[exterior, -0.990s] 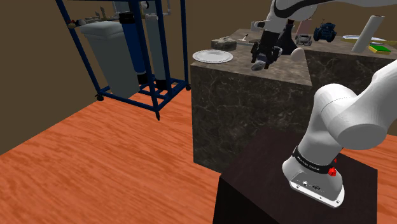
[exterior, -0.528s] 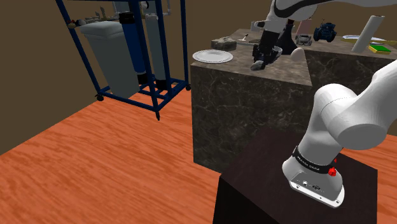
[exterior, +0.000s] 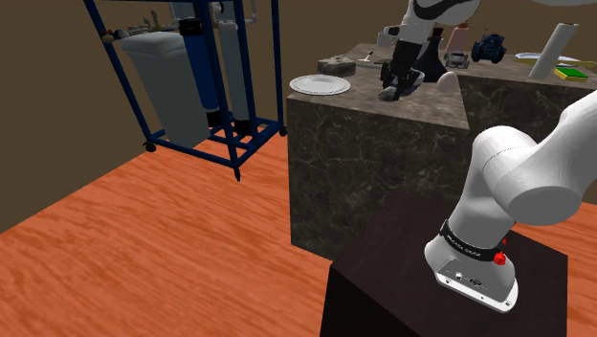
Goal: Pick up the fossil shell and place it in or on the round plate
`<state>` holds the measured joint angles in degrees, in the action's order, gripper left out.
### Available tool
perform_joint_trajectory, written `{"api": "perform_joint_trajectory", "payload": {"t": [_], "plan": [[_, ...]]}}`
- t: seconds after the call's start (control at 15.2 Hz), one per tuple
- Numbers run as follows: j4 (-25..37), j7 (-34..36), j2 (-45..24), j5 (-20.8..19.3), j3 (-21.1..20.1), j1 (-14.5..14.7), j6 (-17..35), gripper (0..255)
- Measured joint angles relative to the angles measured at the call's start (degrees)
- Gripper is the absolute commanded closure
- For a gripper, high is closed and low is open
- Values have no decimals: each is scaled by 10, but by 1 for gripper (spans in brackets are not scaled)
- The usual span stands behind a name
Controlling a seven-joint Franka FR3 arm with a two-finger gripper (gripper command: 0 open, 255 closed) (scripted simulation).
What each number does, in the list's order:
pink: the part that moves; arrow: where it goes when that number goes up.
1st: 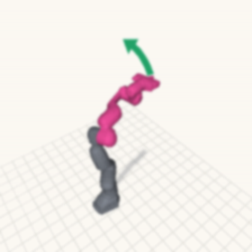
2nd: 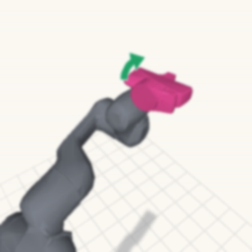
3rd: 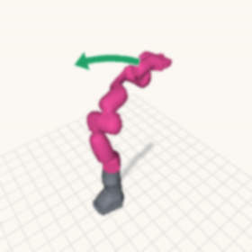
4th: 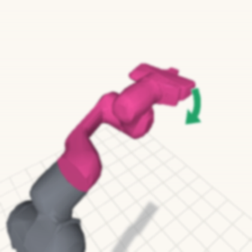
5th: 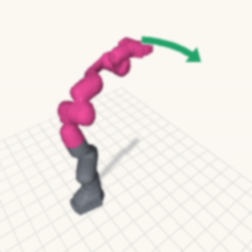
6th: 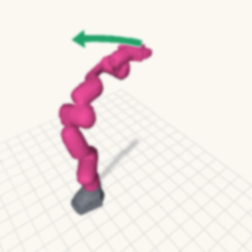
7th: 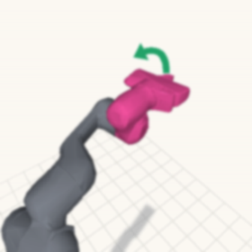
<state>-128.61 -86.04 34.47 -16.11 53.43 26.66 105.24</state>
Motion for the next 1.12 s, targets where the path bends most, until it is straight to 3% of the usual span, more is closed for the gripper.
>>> {"api": "perform_joint_trajectory", "payload": {"t": [0.86,1.12], "plan": [[92,8,0,19,-34,4,-96,255],[140,-3,-66,54,6,55,-81,255]]}}
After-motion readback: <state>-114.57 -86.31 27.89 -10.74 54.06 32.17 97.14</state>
